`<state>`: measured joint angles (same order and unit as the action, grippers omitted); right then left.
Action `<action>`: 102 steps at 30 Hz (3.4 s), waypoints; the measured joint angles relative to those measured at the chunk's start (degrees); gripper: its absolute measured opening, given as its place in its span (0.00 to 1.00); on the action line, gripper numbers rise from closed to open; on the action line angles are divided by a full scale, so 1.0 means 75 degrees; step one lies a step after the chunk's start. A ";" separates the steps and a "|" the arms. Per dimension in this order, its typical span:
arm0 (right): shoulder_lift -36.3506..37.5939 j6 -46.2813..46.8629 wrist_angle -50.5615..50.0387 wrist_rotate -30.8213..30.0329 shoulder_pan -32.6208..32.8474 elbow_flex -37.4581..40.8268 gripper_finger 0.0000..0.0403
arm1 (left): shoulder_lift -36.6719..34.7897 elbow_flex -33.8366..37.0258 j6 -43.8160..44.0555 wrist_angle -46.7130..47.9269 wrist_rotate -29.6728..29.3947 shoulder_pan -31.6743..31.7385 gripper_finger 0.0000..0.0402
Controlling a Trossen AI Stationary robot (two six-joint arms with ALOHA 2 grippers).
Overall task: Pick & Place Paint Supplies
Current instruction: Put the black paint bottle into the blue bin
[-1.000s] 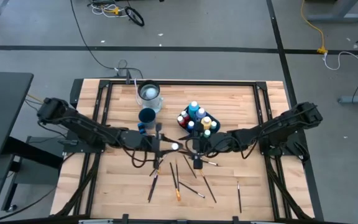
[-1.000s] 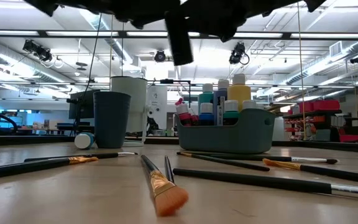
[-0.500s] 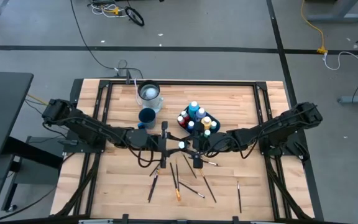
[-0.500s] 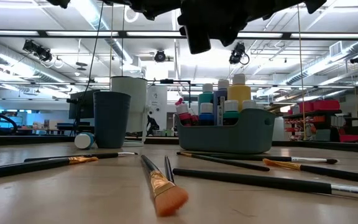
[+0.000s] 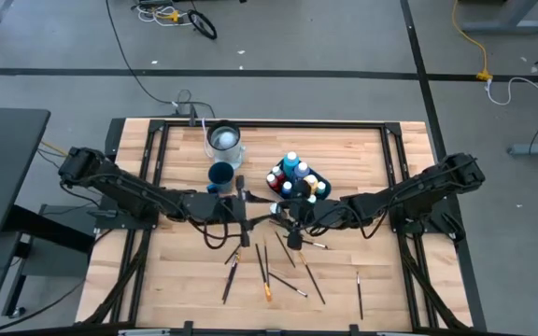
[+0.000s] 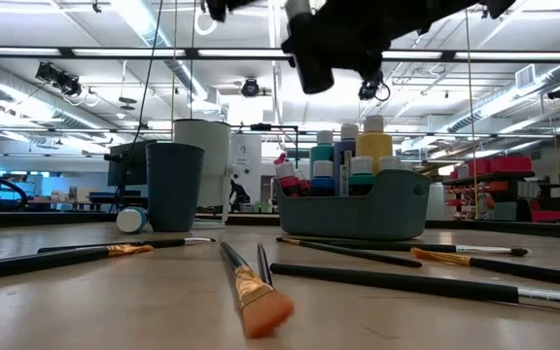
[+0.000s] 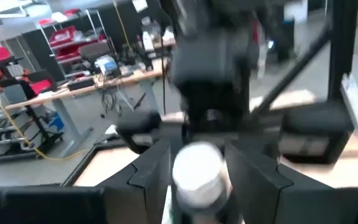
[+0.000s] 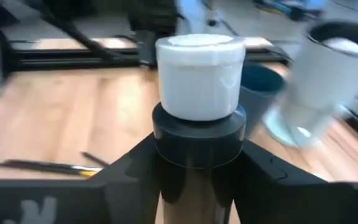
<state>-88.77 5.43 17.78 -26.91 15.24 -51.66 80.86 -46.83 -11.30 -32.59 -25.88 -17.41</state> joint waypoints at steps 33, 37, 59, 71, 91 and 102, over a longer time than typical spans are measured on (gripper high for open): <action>0.0432 -0.1183 0.1417 -0.0105 0.0069 0.0003 0.37 | 0.0979 0.0038 0.0833 0.0846 -0.0864 0.0202 0.44; 0.0487 -0.1072 0.1137 -0.0083 0.0068 0.0003 0.37 | 0.0979 0.0038 0.0853 0.0640 -0.0701 0.0222 0.52; 0.0481 -0.1191 0.1419 0.0445 -0.0132 0.0003 0.37 | 0.0973 -0.0061 0.1494 -0.0255 0.1672 0.1053 0.56; 0.0547 -0.1589 0.1393 0.0514 -0.0133 0.0003 0.45 | 0.0976 -0.0061 0.1479 -0.0111 0.1677 0.1059 0.37; 0.1352 -0.1399 0.1003 0.0965 -0.0142 0.0003 0.30 | 0.0976 -0.0061 0.1482 0.0060 0.1560 0.1056 0.41; 0.1346 -0.1348 0.0787 0.1076 -0.0182 -0.0003 0.46 | 0.0976 -0.0061 0.1479 0.0002 0.1542 0.1056 0.40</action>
<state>-78.67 -4.68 23.68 -18.83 13.87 -51.68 88.18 -47.29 -0.21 -32.57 -14.31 -9.50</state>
